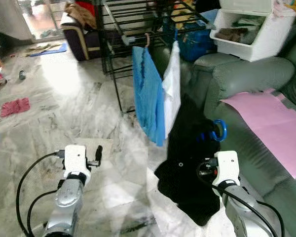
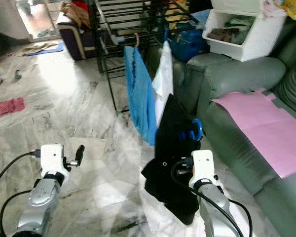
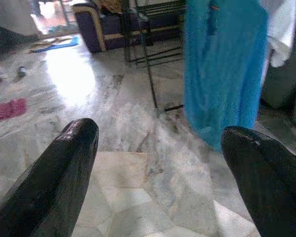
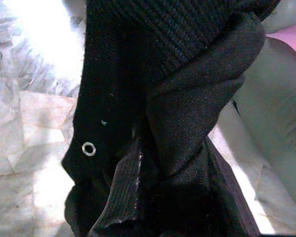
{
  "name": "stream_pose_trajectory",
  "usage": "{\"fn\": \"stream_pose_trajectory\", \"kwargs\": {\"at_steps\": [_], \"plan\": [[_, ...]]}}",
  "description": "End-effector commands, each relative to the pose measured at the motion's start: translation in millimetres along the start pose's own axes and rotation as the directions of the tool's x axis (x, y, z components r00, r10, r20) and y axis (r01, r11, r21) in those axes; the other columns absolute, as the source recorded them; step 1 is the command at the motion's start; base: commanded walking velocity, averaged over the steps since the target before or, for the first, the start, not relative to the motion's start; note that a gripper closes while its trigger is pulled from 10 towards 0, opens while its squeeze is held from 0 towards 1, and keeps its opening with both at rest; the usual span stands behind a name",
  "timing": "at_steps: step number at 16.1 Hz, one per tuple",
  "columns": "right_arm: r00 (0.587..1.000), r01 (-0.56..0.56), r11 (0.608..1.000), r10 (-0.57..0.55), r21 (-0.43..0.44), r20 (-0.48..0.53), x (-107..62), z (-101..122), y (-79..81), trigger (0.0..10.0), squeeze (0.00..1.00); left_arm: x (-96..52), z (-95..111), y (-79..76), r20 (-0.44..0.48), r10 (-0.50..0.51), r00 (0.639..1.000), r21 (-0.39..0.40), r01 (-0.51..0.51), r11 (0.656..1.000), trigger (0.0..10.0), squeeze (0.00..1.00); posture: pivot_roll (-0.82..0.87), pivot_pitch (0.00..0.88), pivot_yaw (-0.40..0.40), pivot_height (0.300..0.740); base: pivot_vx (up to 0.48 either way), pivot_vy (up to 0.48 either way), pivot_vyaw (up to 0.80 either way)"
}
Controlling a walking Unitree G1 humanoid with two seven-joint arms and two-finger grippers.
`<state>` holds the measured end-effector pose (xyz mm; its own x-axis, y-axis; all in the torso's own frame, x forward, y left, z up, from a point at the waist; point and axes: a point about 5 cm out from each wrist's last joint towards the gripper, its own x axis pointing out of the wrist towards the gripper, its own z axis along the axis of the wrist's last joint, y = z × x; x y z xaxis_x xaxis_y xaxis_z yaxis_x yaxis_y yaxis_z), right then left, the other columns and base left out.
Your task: Hang hanger
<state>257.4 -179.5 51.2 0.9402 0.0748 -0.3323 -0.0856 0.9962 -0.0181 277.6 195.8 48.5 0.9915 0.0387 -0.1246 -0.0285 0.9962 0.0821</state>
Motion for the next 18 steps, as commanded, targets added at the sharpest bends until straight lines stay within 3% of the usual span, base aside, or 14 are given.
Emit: {"fn": "stream_pose_trajectory", "kwargs": {"at_steps": [1, 11, 14, 18], "plan": [[0.998, 0.003, 1.0, -0.003, 0.0, 0.064, -0.4, 14.6, 0.9, 10.0, 0.0, 0.5, 2.8, 6.1, 0.004, 0.03, 1.0, 0.007, -0.03, 1.0, 10.0, 0.0, -0.03, 0.0, 0.032, 0.74, 0.0, 0.0, 0.53], [0.997, -0.003, 1.0, 0.004, -0.01, 0.078, 4.3, 20.6, 0.2, 10.0, 0.0, 4.0, -0.6, 1.9, -0.028, 0.038, 0.999, 0.006, -0.038, 0.999, 10.0, 0.0, -0.04, 0.0, 0.041, 0.74, 0.0, 0.0, 0.73], [0.996, -0.01, 1.0, 0.011, -0.013, 0.086, 8.0, 24.4, 1.1, 10.0, 0.0, 8.4, 1.9, 2.0, -0.027, 0.042, 0.999, 0.006, -0.042, 0.999, 10.0, 0.0, -0.04, 0.0, 0.044, 0.74, 0.0, -0.28, 0.74], [0.996, -0.009, 1.0, 0.01, -0.019, 0.087, 10.1, 25.9, 0.5, 10.0, 0.0, 11.3, 4.2, 2.3, -0.023, 0.05, 0.998, 0.003, -0.05, 0.999, 10.0, 0.0, -0.03, 0.0, 0.047, 0.74, 0.0, -0.277, 0.0]]}}
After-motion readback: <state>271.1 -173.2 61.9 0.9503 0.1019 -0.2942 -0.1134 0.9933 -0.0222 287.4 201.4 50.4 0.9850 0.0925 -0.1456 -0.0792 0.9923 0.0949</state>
